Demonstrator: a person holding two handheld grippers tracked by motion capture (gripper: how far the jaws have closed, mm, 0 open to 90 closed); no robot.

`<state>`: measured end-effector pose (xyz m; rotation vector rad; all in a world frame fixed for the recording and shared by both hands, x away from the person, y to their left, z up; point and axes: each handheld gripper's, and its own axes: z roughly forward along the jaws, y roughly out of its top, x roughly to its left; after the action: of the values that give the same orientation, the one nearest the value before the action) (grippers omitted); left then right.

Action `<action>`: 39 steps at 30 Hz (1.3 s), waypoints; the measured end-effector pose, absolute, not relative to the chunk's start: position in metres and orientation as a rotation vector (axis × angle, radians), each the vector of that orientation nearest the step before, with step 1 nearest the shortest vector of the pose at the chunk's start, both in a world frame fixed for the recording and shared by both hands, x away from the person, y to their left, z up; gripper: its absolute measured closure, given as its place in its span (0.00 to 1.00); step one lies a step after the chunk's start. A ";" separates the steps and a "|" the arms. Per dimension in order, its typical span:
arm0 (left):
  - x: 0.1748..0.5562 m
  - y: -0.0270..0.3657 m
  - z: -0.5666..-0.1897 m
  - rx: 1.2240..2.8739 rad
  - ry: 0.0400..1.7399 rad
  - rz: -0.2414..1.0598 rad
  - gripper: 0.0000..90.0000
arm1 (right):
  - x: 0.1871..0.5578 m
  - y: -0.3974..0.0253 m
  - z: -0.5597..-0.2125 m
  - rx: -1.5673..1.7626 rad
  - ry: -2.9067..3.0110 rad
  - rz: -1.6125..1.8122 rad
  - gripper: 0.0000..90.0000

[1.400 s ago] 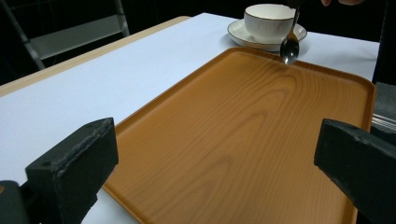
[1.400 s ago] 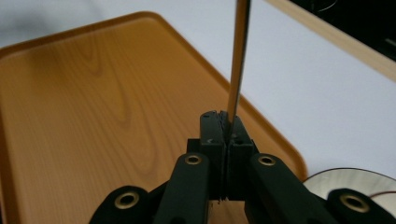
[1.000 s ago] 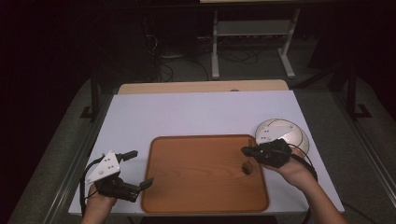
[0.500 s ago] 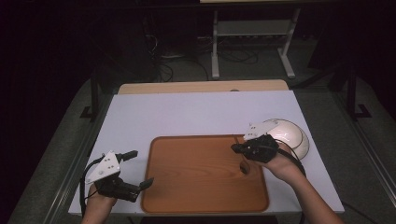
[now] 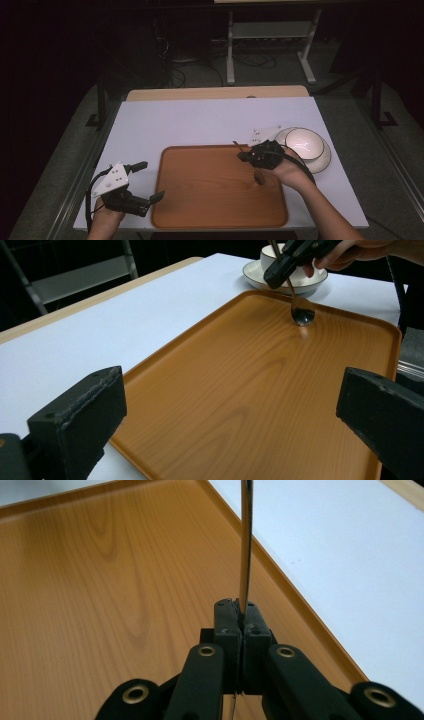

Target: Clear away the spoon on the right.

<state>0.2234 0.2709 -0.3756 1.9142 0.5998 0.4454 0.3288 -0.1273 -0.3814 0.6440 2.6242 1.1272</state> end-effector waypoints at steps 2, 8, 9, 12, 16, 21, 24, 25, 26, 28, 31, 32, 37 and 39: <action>0.223 0.271 -0.376 1.913 0.600 0.445 0.00 | 0.331 -0.123 -0.383 0.637 2.632 1.122 0.97; 0.224 0.271 -0.376 1.913 0.600 0.443 0.00 | 0.337 -0.110 -0.392 0.616 2.668 1.092 0.97; 0.224 0.271 -0.376 1.913 0.600 0.443 0.00 | 0.338 -0.109 -0.394 0.615 2.673 1.088 0.97; 0.224 0.271 -0.376 1.911 0.600 0.442 0.00 | 0.340 -0.104 -0.398 0.614 2.691 1.069 0.97; 0.224 0.271 -0.376 1.912 0.601 0.442 0.00 | 0.344 -0.097 -0.404 0.609 2.714 1.048 0.97; 0.224 0.272 -0.376 1.909 0.604 0.440 0.00 | 0.345 -0.090 -0.411 0.594 2.741 1.009 0.97; 0.224 0.271 -0.376 1.912 0.601 0.441 0.00 | 0.344 -0.087 -0.415 0.581 2.756 0.978 0.97; 0.223 0.271 -0.376 1.912 0.600 0.441 0.00 | 0.344 -0.087 -0.415 0.575 2.757 0.975 0.97; 0.223 0.271 -0.376 1.911 0.599 0.441 0.00 | 0.344 -0.087 -0.416 0.578 2.761 0.972 0.96; 0.224 0.271 -0.376 1.912 0.601 0.441 0.00 | 0.344 -0.086 -0.417 0.571 2.765 0.960 0.96; 0.223 0.271 -0.376 1.913 0.600 0.441 0.00 | 0.344 -0.085 -0.420 0.574 2.775 0.941 0.96; 0.224 0.271 -0.376 1.913 0.601 0.441 0.00 | 0.344 -0.085 -0.421 0.575 2.780 0.936 0.95; 0.224 0.271 -0.376 1.911 0.603 0.438 0.00 | 0.344 -0.083 -0.424 0.565 2.791 0.920 0.95; 0.224 0.271 -0.376 1.911 0.603 0.438 0.00 | 0.344 -0.083 -0.424 0.563 2.792 0.915 0.95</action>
<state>0.2237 0.2714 -0.3761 1.9114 0.6030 0.4381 0.3440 -0.0828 -0.4244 0.5628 2.7920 0.9149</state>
